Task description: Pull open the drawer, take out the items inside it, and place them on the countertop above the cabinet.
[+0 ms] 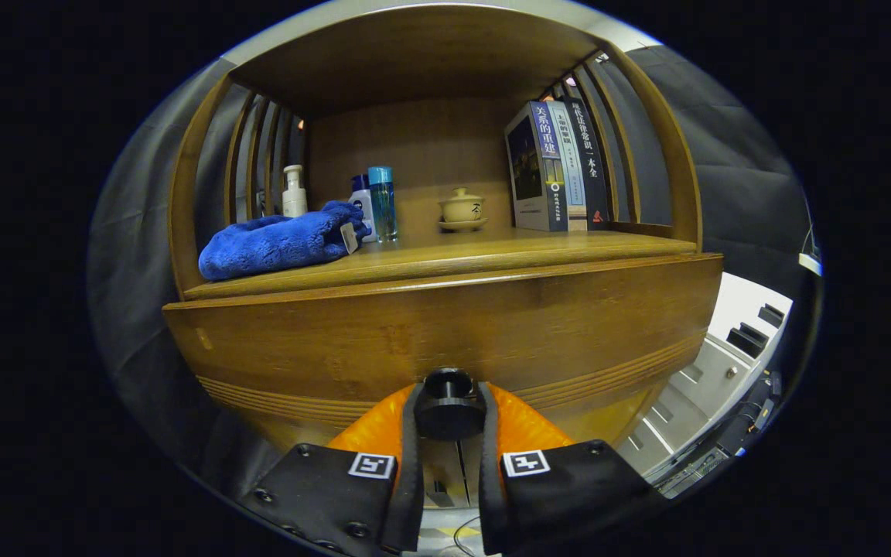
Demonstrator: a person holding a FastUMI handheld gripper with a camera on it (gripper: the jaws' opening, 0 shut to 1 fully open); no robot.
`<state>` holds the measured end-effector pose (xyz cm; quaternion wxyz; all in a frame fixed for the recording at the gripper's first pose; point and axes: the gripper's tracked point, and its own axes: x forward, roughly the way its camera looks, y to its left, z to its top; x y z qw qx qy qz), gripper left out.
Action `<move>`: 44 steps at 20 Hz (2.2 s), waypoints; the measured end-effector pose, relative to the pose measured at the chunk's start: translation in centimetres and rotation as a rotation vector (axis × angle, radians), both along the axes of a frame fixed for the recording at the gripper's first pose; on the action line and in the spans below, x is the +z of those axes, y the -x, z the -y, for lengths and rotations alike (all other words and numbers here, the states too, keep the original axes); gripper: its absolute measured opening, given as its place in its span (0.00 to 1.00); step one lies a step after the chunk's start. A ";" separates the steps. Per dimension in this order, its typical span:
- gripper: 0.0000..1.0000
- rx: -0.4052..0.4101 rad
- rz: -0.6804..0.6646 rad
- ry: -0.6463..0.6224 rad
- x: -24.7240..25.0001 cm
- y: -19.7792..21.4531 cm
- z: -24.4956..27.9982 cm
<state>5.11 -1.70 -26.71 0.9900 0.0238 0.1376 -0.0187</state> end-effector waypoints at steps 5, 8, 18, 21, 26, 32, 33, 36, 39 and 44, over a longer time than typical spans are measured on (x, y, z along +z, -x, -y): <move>0.38 -0.005 -0.018 0.017 0.1 2.9 0.0; 0.38 -0.013 -0.031 0.007 0.1 4.5 0.1; 0.37 -0.023 -0.068 0.013 -0.2 10.0 0.1; 0.38 -0.028 -0.083 0.018 -0.4 11.2 0.0; 0.38 -0.031 -0.093 0.013 -0.6 13.1 0.0; 0.37 -0.037 -0.111 0.016 -0.9 15.2 -0.2; 0.37 -0.038 -0.110 0.014 -0.9 15.5 -0.2; 0.37 -0.031 -0.125 0.023 -1.1 16.3 -0.4; 0.38 -0.032 -0.131 0.015 -1.2 17.3 -0.4; 0.38 -0.009 -0.156 0.057 -1.5 18.7 -0.8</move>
